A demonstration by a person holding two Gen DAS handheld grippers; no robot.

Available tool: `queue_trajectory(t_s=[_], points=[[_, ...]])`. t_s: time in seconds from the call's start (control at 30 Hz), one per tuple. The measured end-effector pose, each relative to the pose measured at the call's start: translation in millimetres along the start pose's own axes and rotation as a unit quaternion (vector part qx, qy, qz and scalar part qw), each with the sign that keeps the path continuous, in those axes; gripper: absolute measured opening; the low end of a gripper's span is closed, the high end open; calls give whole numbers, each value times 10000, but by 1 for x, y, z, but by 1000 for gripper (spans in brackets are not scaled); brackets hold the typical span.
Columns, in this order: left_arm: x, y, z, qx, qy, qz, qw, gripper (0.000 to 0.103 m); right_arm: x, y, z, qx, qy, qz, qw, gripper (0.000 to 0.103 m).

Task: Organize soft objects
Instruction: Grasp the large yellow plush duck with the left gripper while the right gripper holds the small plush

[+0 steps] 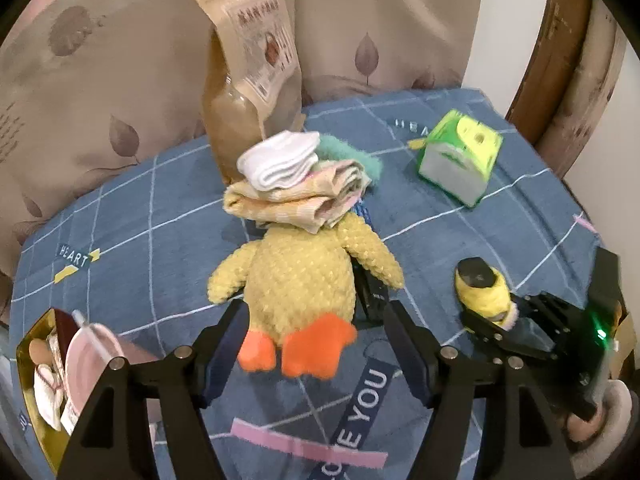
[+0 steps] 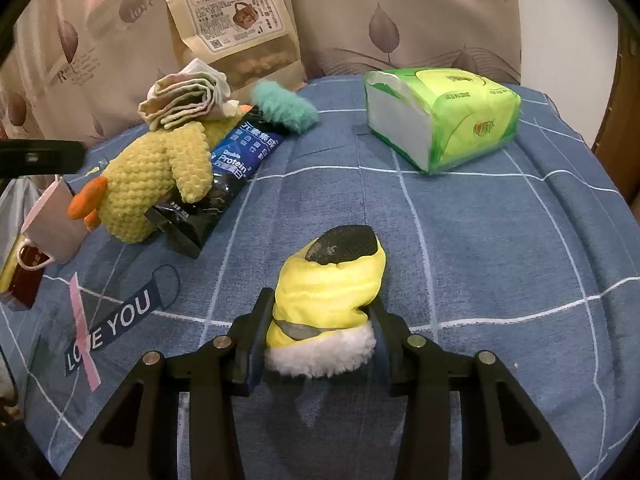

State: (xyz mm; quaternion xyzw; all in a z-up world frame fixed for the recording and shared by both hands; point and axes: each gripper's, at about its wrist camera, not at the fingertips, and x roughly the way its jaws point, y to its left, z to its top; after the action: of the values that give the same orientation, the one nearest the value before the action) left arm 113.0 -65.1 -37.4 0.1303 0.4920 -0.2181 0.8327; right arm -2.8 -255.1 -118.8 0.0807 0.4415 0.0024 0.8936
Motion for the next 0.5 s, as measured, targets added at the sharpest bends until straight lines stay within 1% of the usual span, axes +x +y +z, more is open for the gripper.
queue_trajectory(t_s=[0.2, 0.23, 0.27, 0.3, 0.33, 0.37, 0.4, 0.43, 0.5], points=[[45, 9, 12, -25, 429, 180, 9989, 72, 1, -1, -1, 5, -42, 57, 10000, 41], [55, 12, 13, -24, 497, 176, 9986, 73, 0, -1, -1, 8, -45, 65, 10000, 42], [63, 14, 14, -29, 529, 56, 9986, 84, 0, -1, -1, 4, -44, 73, 10000, 42], [74, 17, 15, -50, 576, -22, 9983, 91, 0, -1, -1, 5, -46, 77, 10000, 42], [85, 20, 15, -134, 666, -51, 9977, 94, 0, -1, -1, 11, -48, 88, 9999, 42], [92, 22, 14, -225, 728, -170, 9970, 97, 0, -1, -1, 17, -49, 97, 9999, 42], [99, 24, 13, -308, 767, -300, 9961, 97, 0, -2, -2, 24, -50, 108, 9999, 42], [104, 25, 11, -405, 788, -342, 9955, 97, 0, -2, -2, 35, -52, 120, 9999, 42], [107, 26, 6, -567, 845, -526, 9934, 87, 0, -2, -2, 34, -51, 126, 9999, 42]])
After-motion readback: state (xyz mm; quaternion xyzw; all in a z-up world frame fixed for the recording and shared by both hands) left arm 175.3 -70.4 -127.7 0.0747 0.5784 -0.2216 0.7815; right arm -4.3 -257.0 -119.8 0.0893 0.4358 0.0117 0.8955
